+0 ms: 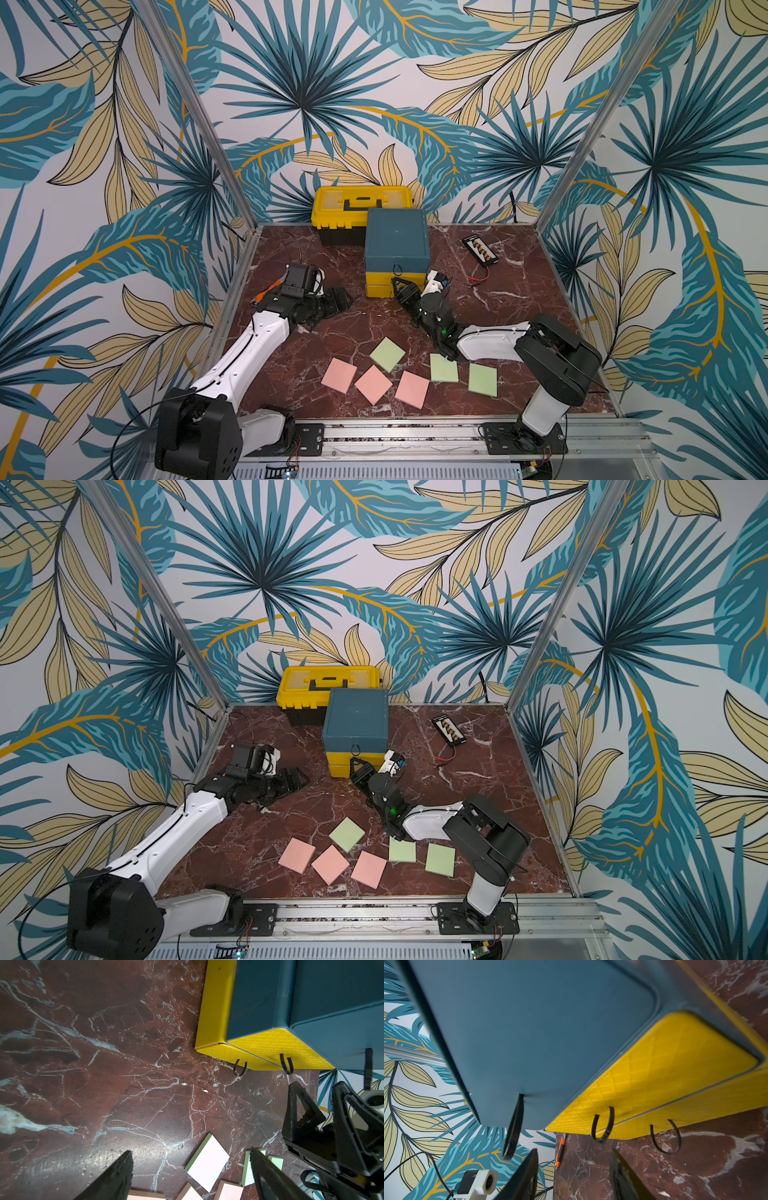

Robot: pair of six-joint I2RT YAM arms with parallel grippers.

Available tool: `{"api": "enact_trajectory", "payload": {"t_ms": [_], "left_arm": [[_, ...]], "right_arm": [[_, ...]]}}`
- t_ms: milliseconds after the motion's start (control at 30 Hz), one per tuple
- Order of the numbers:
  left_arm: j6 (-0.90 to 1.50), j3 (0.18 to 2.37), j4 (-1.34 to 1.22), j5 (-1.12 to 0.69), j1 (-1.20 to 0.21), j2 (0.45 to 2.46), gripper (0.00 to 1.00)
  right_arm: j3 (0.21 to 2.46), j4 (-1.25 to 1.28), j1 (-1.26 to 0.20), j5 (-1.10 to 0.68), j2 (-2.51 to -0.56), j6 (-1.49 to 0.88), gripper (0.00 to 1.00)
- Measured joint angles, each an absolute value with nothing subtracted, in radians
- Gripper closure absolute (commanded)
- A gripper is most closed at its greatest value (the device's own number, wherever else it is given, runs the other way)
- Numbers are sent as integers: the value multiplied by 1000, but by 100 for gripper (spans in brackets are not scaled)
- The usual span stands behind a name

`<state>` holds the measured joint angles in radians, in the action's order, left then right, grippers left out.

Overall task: Please put the sticky notes in the drawer by color
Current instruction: Open the drawer in the storage box.

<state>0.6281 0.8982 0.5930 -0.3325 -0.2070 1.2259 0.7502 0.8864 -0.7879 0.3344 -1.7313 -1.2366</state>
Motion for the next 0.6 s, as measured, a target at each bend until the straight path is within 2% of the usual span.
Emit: {"api": "enact_trajectory", "payload": {"t_ms": [300, 600], "left_arm": [[617, 898, 591, -345, -187, 1221, 10], [609, 898, 592, -349, -181, 1212, 10]], "right_arm": [[757, 895, -788, 328, -1747, -1265, 46], [762, 937, -786, 321, -1844, -1276, 47]]}}
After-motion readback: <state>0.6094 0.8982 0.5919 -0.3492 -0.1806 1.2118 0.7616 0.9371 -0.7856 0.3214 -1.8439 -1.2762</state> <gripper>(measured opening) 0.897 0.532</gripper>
